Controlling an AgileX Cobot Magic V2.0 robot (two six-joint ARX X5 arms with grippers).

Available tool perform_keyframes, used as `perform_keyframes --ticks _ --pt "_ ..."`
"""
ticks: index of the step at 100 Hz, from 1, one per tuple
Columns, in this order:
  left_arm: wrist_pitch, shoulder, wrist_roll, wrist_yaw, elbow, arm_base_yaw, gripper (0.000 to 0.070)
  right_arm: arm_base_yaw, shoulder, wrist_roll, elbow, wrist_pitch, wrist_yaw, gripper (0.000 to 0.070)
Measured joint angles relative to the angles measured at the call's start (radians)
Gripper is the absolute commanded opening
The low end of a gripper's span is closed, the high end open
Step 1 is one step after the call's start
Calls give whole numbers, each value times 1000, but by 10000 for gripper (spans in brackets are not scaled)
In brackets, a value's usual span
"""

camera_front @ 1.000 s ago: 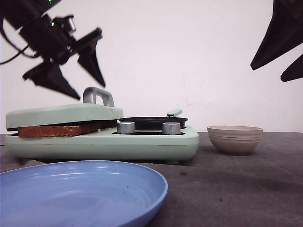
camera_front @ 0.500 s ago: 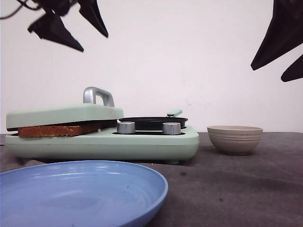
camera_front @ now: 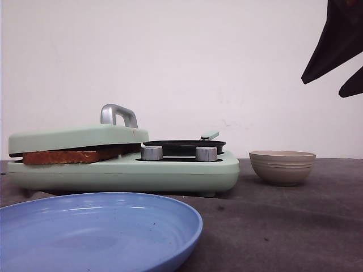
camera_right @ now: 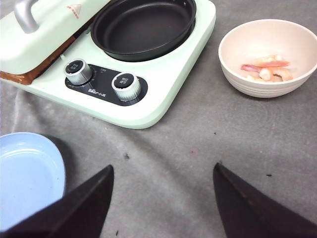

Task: Make breakfast with bread and shrimp
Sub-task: 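Release the lid handle and lift the left gripper away, then move the right gripper down to the cream shrimp bowl and grasp its rim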

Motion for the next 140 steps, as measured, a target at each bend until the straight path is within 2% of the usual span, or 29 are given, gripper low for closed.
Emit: perform_keyframes --ticks 18,31,43,65,79,121,140 --pt "92 -145 5 -14 -227 0 389 -31 13 12 37 -21 0 406" --pt "139 -256 -9 -20 -365 0 388 -80 70 14 128 -94 -1 407" --pt "139 -351 -13 -71 -441 0 389 -126 169 -7 240 -177 0 411" --pt "127 -499 -13 -157 -519 0 389 -217 392 -88 472 -271 -5 415" --pt "73 -563 -13 -193 -565 0 389 -278 542 -143 605 -292 -6 415" --pt "-34 -668 -13 -194 -595 0 389 -434 1006 -197 879 -310 -91 415" --pt "-77 -669 -13 -195 -595 0 389 -460 1144 -204 922 -282 -101 415"
